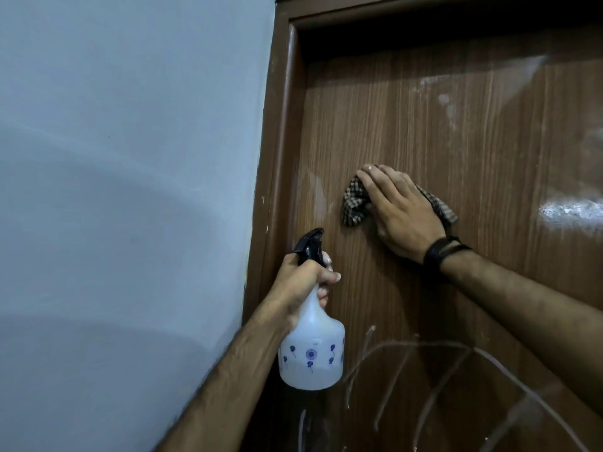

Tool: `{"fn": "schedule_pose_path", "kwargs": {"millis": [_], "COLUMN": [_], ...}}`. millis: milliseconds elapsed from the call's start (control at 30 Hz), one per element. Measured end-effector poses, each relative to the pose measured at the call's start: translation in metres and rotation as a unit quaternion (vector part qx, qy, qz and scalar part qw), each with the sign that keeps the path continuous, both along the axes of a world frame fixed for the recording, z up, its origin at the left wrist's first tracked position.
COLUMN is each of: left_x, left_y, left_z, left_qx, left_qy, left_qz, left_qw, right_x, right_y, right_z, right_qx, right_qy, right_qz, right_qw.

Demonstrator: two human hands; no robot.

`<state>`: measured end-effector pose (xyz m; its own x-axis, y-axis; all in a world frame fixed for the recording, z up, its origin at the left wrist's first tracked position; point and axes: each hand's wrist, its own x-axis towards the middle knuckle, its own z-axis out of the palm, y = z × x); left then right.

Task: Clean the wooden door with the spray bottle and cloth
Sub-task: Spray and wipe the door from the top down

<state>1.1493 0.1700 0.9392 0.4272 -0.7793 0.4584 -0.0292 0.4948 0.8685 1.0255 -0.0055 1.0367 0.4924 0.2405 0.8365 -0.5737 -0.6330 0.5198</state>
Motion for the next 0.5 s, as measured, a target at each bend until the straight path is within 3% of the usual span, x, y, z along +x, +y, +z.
{"fn": "schedule_pose_path", "kwargs": {"millis": [200,400,500], "left_x": [0.001,0.003,0.007], "left_y": [-0.001,0.004,0.006], "left_z": [0.011,-0.001,-0.002], "left_qx": [-0.001,-0.008,-0.002], "left_qy": [-0.007,-0.003,-0.008], "left_qz": [0.018,0.013,0.026], "left_qw": [1.000,1.000,1.000], "right_x": [0.034,0.031,0.035], "right_y": [0.007,0.005,0.003], "right_z": [0.005,-0.063,-0.050], "right_qx": [-0.018,-0.102,-0.101], "right_qy": [-0.003,0.151,0.159], "right_qz": [-0.001,0.001,-0.002], "right_qw": [1.000,0.983,0.982]}}
